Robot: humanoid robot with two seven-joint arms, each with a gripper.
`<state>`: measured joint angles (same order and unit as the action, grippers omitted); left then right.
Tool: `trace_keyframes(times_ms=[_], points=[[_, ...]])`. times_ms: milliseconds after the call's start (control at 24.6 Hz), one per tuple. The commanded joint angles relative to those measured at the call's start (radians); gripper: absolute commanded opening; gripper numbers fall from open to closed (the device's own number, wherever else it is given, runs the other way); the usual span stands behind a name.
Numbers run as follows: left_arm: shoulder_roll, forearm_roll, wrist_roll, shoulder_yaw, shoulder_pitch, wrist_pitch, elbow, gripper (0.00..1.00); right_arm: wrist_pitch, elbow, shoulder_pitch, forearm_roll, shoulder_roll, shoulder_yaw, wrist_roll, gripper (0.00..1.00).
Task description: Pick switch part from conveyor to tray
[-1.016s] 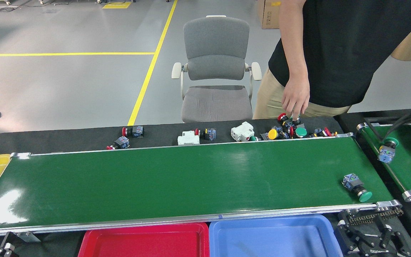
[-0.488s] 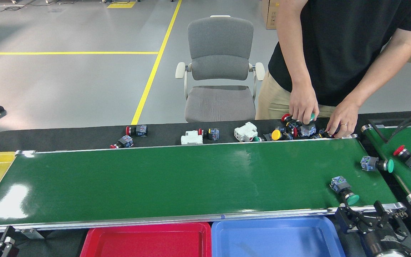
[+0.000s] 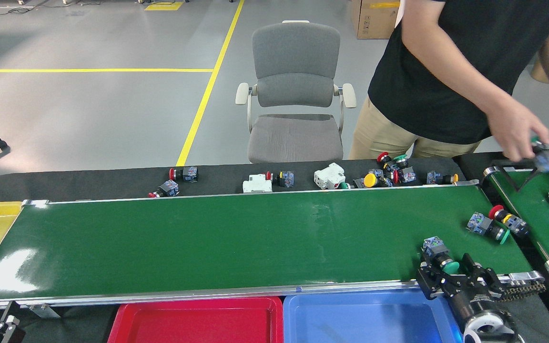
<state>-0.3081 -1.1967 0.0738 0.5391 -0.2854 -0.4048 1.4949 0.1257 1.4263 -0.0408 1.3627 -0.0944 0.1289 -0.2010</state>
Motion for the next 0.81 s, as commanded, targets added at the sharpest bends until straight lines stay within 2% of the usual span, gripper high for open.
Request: trace_keyframes(times_ms=[0,41,81,163,366,528,610,691,772], points=[[-0.016,-0.001,0.006,0.004,0.015,0.001,-0.004,1.0,0.008,0.006,-0.014,0.009,-0.011,-0.008,0.011,0.31],[-0.016,-0.001,0.006,0.004,0.015,0.001,-0.008,1.0,0.011,0.006,-0.011,0.009,-0.011,-0.015,0.014,0.18],[-0.016,-0.001,0.006,0.004,0.015,0.001,-0.008,1.0,0.012,0.008,-0.011,0.006,-0.011,-0.015,0.022,0.1],[-0.017,-0.001,0.006,0.004,0.015,0.001,-0.008,1.0,0.034,0.014,-0.011,0.003,-0.011,-0.015,0.054,0.01],[-0.016,0.0,0.006,0.004,0.014,0.001,-0.007,1.0,0.187,0.063,-0.005,0.001,-0.01,-0.015,0.075,0.01],[-0.016,0.0,0.006,0.004,0.015,0.0,-0.007,1.0,0.486,0.151,-0.005,0.001,0.002,-0.064,0.129,0.01],[-0.019,0.0,0.006,0.004,0.014,0.0,-0.007,1.0,0.612,0.181,-0.005,0.001,0.01,-0.155,0.138,0.04],[-0.019,0.0,0.004,0.004,0.017,0.0,-0.008,1.0,0.66,0.175,-0.011,0.01,0.021,-0.293,0.143,0.1],[-0.019,0.0,0.001,-0.007,0.037,0.0,-0.01,1.0,0.66,0.158,-0.027,0.018,0.027,-0.428,0.144,0.27]])
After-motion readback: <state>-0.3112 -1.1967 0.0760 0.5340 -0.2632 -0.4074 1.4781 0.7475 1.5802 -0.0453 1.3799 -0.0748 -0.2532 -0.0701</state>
